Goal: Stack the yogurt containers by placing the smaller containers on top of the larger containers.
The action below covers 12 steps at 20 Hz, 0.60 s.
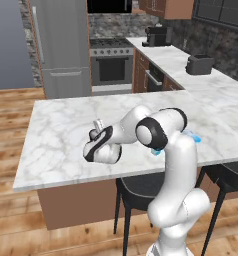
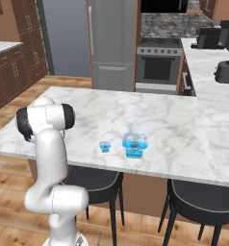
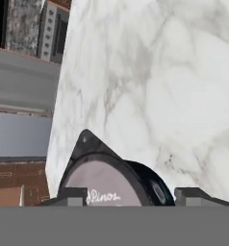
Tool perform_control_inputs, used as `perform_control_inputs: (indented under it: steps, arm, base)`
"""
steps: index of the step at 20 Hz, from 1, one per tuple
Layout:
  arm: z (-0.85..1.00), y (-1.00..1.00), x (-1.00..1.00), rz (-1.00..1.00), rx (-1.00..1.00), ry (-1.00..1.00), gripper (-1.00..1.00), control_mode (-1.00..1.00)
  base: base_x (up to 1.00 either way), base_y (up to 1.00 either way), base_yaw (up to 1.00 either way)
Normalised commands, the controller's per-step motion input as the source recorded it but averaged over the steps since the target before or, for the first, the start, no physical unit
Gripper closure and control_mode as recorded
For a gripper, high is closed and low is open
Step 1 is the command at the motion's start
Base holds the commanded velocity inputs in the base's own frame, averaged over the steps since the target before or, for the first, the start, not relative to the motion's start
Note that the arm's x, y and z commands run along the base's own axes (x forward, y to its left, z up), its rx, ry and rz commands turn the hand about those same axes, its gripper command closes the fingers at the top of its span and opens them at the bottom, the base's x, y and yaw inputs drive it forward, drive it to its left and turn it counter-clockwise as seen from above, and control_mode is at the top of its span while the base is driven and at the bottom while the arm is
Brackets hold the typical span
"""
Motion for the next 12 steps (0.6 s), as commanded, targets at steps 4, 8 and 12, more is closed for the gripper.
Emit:
perform_control_inputs:
  steps: [4,8,12]
  arm:
    - [0.90,0.09,-0.11,-0.17,-0.09,0.00,1.00,-1.00]
    - [0.96,0.09,-0.14,-0.17,-0.08,0.00,1.00,-1.00]
    - [0.99,0.04,-0.27,-0.15,-0.05,0.00,1.00,-1.00]
  base:
    - [0.00,0.00,0.00]
    - [0.00,0.00,0.00]
    - [0.00,0.00,0.00]
